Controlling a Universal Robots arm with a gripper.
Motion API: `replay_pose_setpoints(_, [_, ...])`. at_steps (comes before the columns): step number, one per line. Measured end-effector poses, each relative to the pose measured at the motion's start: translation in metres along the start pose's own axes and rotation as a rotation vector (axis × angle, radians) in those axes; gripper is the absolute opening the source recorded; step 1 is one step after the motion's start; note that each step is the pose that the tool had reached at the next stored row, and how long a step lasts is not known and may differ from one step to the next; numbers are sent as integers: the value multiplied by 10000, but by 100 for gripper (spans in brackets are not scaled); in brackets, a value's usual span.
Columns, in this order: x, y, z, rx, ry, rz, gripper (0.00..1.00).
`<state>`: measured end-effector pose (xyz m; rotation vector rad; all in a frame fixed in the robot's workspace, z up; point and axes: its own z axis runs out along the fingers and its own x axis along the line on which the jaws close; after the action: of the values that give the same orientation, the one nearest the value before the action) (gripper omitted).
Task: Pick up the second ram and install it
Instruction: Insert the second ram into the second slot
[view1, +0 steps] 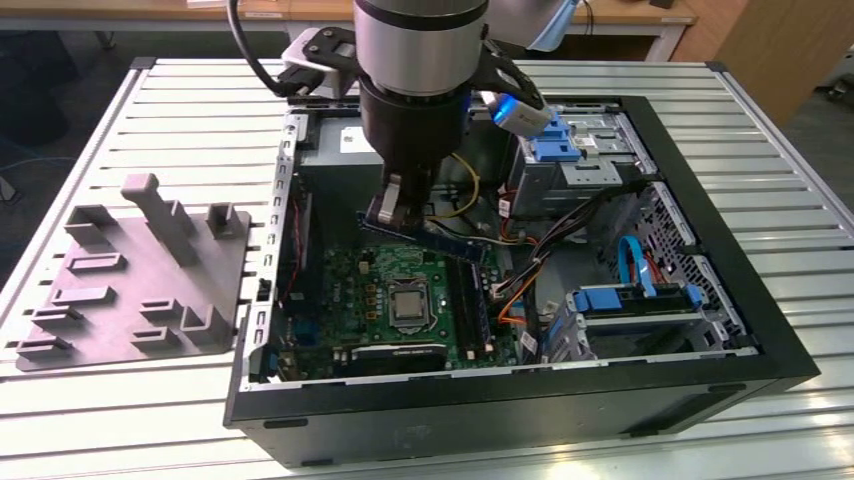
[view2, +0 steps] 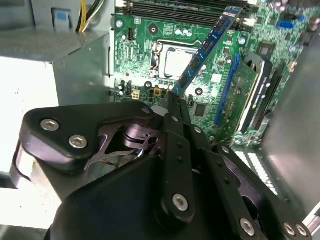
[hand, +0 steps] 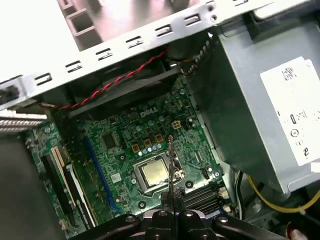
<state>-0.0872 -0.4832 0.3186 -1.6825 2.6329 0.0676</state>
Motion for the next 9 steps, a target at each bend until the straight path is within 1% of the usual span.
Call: replay_pose_setpoints(9, [1, 0, 17, 60, -45, 1628, 11])
